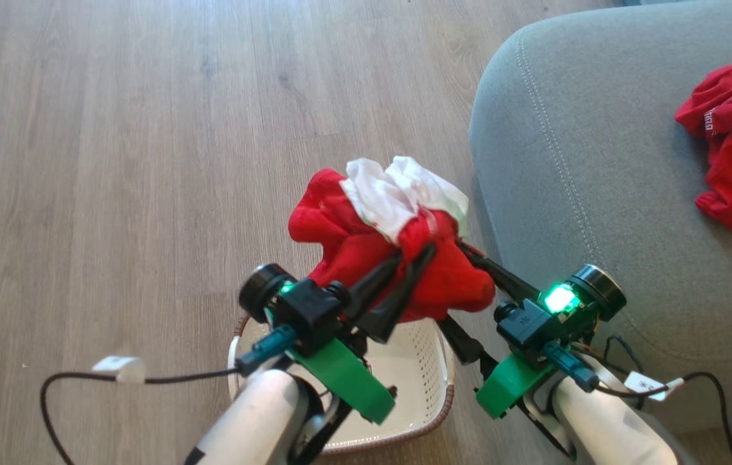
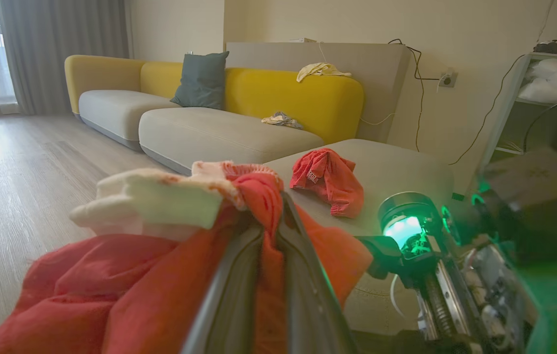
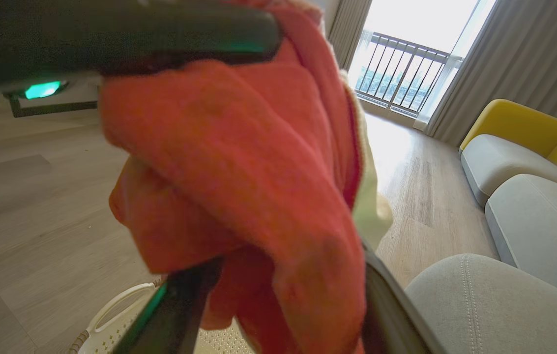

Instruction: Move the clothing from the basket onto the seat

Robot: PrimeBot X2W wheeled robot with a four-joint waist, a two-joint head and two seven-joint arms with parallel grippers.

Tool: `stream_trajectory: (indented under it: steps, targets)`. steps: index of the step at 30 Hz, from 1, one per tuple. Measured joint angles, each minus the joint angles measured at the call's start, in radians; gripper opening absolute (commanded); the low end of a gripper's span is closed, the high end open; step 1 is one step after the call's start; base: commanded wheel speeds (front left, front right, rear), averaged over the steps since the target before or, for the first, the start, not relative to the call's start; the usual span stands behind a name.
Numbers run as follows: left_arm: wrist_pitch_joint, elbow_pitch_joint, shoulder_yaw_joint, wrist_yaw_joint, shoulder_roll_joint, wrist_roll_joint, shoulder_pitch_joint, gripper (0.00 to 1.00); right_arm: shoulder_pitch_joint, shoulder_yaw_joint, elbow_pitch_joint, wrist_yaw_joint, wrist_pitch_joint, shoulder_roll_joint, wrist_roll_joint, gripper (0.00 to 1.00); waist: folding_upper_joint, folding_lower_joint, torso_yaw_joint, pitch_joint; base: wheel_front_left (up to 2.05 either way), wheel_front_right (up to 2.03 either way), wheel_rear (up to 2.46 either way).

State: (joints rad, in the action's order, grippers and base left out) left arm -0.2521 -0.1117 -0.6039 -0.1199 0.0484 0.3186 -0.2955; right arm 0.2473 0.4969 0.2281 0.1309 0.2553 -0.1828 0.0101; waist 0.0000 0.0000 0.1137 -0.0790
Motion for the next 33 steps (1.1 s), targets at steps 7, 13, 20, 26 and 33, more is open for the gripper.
stream_trajectory:
  steps: [7,13,20,26,33]
  targets:
    - [0.000,-0.035,-0.078,0.000,0.002,0.000,-0.002,0.00,0.032,0.022,0.037,0.000,0.000,0.004,0.008,1.00,0.0000,0.0000,-0.006,0.018,0.00,0.00,0.00]
    - [0.000,-0.054,-0.104,0.000,0.002,0.018,-0.006,0.00,0.032,0.029,0.055,0.000,0.000,0.019,0.011,1.00,0.0000,0.0000,-0.017,0.025,0.00,0.00,0.00]
    - [0.000,-0.060,-0.107,0.000,0.002,0.025,-0.010,0.00,0.032,-0.005,0.056,0.000,0.000,0.032,0.005,0.00,0.0000,0.0000,-0.031,0.023,0.00,0.00,0.00]
    - [0.000,-0.062,-0.104,0.000,0.002,0.025,-0.011,0.00,0.031,-0.022,0.056,0.000,0.000,0.045,0.003,0.00,0.0000,0.0000,-0.035,0.017,0.00,0.00,0.00]
    - [0.000,-0.059,-0.090,0.003,0.002,0.023,-0.011,1.00,0.030,-0.053,0.049,0.000,0.000,0.053,-0.002,0.00,0.0000,0.0000,-0.032,0.011,0.00,0.00,0.00]
